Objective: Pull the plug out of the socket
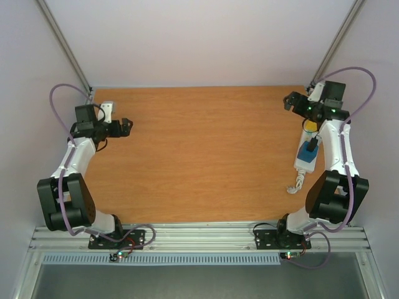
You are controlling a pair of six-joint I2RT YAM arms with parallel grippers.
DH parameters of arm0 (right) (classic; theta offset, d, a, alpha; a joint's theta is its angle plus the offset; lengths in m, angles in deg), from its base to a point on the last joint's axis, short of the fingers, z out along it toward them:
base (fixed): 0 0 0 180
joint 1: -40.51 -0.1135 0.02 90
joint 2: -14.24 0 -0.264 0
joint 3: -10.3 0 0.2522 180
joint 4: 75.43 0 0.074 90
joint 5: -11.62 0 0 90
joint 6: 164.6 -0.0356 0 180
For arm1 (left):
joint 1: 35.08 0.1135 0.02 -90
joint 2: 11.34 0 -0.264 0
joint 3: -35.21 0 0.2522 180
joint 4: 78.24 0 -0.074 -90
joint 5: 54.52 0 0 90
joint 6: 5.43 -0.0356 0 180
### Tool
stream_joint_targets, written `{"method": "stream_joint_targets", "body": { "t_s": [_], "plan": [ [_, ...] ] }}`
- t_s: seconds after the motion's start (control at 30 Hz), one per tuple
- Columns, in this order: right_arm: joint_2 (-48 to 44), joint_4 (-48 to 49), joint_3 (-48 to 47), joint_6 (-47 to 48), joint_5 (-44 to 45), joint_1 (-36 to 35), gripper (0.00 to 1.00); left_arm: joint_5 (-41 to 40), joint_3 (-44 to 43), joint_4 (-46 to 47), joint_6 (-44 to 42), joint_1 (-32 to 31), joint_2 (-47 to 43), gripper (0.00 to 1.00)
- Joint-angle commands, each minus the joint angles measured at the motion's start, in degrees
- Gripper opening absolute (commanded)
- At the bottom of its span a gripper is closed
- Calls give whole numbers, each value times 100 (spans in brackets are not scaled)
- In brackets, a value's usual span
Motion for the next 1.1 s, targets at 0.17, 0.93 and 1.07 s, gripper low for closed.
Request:
{"method": "stream_joint_targets", "body": {
  "t_s": [0.17,0.93,1.07],
  "plan": [
    [42,-163,-10,-246,1278,851,99,-120,-592,-88,-14,-269,260,100],
    [941,1313,864,-610,2582,1357,99,-329,-1176,-396,276,-614,507,100],
    [1265,1342,700,-651,2610,1365,99,-319,-1149,-386,262,-614,517,100]
  ]
}}
